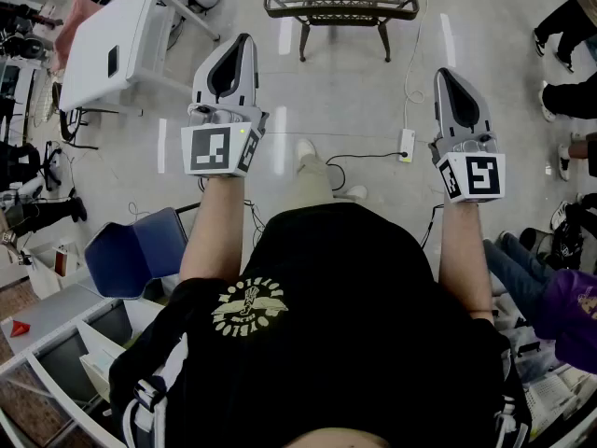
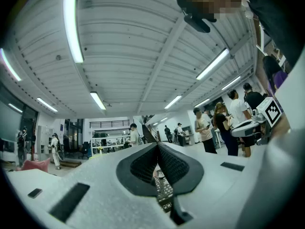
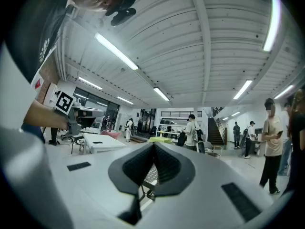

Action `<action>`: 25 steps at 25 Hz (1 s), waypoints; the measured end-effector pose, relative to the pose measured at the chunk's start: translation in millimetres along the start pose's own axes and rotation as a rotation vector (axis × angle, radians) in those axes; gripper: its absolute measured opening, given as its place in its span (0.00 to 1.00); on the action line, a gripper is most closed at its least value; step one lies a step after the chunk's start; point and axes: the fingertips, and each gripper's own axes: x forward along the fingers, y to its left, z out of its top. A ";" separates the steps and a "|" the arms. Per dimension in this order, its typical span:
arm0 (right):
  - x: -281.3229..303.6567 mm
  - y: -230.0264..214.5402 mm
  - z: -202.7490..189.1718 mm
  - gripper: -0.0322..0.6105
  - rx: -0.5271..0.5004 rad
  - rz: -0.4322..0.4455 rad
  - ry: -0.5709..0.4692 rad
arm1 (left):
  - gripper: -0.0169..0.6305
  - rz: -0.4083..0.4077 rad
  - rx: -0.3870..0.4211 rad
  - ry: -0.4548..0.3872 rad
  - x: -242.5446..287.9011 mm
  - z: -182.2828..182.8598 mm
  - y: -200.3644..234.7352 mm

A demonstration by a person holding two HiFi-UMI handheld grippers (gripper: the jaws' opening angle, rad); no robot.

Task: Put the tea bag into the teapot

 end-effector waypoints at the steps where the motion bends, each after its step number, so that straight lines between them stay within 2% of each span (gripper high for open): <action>1: 1.7 -2.2 -1.4 0.06 0.000 0.001 0.003 | 0.02 -0.003 -0.004 0.002 3.6 -1.8 -0.8; 10: 25.1 -20.0 -17.0 0.06 0.066 -0.024 -0.003 | 0.02 -0.034 0.025 0.029 29.5 -20.0 1.7; 15: 48.0 -7.3 -28.3 0.06 0.102 -0.019 0.027 | 0.02 -0.042 0.030 0.063 31.2 -36.2 27.4; 20: 74.8 8.0 -32.5 0.06 0.100 0.018 0.065 | 0.02 -0.031 -0.008 0.093 38.6 -47.4 57.7; 25: 110.0 14.5 -15.7 0.06 0.082 0.010 0.054 | 0.02 -0.055 -0.021 0.089 56.1 -60.0 85.2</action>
